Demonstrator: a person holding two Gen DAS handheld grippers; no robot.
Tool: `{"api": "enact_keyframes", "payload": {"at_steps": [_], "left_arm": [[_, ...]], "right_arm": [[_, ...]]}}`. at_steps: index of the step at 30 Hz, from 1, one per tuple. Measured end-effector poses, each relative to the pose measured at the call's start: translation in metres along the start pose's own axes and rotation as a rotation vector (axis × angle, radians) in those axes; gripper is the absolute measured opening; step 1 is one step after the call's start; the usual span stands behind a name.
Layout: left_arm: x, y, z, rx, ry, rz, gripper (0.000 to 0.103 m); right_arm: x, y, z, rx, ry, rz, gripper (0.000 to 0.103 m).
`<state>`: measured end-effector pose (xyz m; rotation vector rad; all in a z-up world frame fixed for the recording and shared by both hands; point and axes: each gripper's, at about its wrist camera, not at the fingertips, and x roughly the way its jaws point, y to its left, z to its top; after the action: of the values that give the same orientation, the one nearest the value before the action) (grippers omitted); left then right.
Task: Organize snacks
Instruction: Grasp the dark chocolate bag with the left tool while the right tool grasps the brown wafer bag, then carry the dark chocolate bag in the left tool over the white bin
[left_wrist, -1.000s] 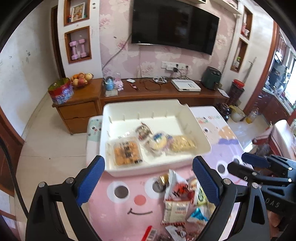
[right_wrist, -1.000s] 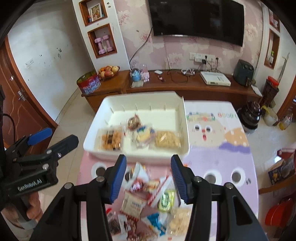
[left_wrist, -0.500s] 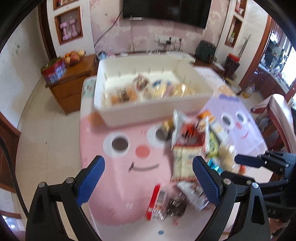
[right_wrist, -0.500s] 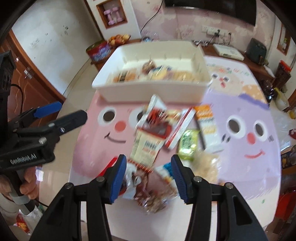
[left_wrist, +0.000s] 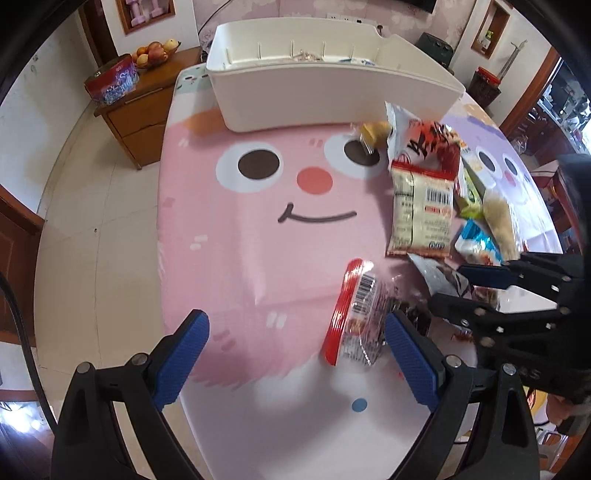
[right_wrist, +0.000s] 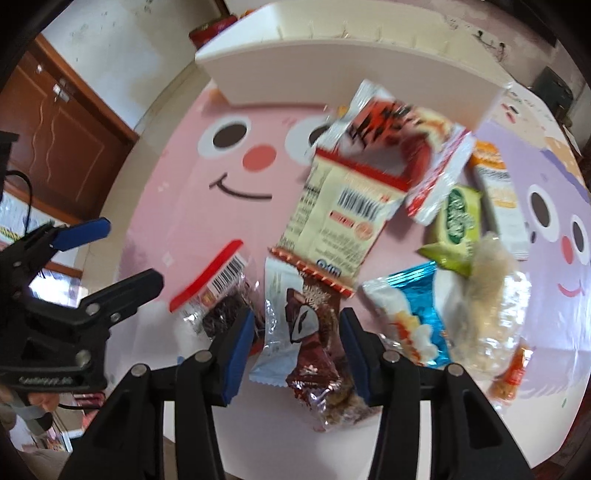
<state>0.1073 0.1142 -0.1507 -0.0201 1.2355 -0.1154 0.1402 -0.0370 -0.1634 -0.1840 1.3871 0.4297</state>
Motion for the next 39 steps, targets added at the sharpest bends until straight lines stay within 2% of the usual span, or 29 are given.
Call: {"api": "enact_keyframes", "payload": {"at_steps": [7,9,13,15,19,24,25,26,27,28,29,30,32,35,39], "left_arm": [[0.004,-0.009,-0.002,0.045,0.021,-0.038,0.095],[0.005,-0.015,-0.002,0.071,0.029,-0.055,0.095],[0.008,-0.031,-0.002,0.126,0.044,-0.083,0.095],[0.012,-0.04,-0.003,0.149,0.058,-0.1,0.095],[0.024,-0.056,-0.002,0.189,0.084,-0.127,0.095],[0.044,-0.072,0.0,0.208,0.116,-0.138,0.095],[0.047,-0.074,0.0,0.211,0.118,-0.135,0.092],[0.049,-0.076,0.0,0.214,0.119,-0.131,0.086],[0.051,-0.078,0.001,0.217,0.115,-0.12,0.085],[0.051,-0.081,0.001,0.226,0.1,-0.11,0.079],[0.051,-0.084,0.001,0.243,0.086,-0.094,0.069],[0.05,-0.087,0.0,0.271,0.077,-0.092,0.065],[0.048,-0.095,-0.002,0.321,0.058,-0.083,0.043],[0.045,-0.106,-0.005,0.353,0.043,-0.053,0.04],[0.043,-0.092,0.0,0.267,0.052,-0.089,0.039]], "right_arm": [[0.01,-0.01,0.005,0.015,0.003,0.082,0.044],[0.012,-0.018,0.008,0.046,0.022,0.124,0.04],[0.008,-0.028,0.008,0.04,0.013,0.071,0.036],[0.003,-0.033,0.008,0.051,0.007,0.072,0.035],[0.002,-0.051,0.011,0.136,0.019,0.13,0.035],[-0.005,-0.064,0.011,0.196,0.006,0.159,0.035],[-0.006,-0.066,0.01,0.2,0.004,0.158,0.035],[-0.007,-0.068,0.01,0.204,0.004,0.155,0.035],[-0.006,-0.069,0.01,0.209,0.004,0.153,0.035],[-0.006,-0.07,0.01,0.214,0.005,0.152,0.035],[-0.006,-0.073,0.01,0.22,0.007,0.153,0.035],[-0.006,-0.074,0.009,0.226,0.008,0.154,0.035],[-0.005,-0.077,0.007,0.231,0.009,0.152,0.035],[-0.005,-0.08,0.006,0.234,0.01,0.152,0.035],[-0.008,-0.083,0.005,0.233,0.004,0.156,0.035]]}}
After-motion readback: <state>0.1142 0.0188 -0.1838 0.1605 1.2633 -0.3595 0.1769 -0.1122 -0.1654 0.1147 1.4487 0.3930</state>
